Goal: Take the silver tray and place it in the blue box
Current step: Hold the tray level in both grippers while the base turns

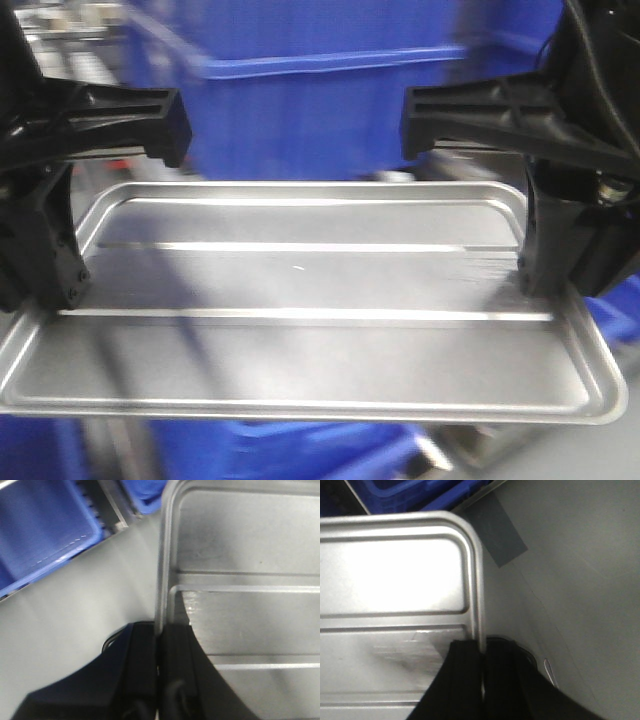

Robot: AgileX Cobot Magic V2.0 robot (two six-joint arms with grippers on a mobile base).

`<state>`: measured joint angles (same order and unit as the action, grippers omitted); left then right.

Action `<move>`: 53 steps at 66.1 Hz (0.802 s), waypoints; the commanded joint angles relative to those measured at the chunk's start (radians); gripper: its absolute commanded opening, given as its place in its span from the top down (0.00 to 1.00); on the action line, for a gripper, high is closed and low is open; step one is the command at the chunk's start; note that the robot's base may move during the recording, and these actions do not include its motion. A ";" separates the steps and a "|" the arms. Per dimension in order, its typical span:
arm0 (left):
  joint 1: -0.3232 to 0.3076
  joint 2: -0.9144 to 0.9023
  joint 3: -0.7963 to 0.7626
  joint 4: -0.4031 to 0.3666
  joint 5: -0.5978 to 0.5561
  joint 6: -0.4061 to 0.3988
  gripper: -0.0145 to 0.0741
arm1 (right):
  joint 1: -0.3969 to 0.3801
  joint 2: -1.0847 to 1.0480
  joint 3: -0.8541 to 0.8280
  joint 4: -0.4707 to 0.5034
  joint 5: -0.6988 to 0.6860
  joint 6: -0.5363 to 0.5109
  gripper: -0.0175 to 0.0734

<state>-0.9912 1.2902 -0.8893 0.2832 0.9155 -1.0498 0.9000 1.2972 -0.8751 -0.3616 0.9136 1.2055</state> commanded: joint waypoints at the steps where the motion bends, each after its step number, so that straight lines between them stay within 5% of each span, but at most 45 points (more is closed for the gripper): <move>1: -0.012 -0.028 -0.023 0.012 -0.011 -0.001 0.95 | 0.001 -0.029 -0.027 -0.043 -0.015 0.007 0.75; 53: -0.012 -0.028 -0.023 0.012 -0.011 -0.001 0.95 | 0.001 -0.029 -0.027 -0.043 -0.013 0.007 0.75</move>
<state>-0.9912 1.2902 -0.8893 0.2814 0.9155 -1.0498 0.9000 1.2972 -0.8751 -0.3616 0.9152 1.2055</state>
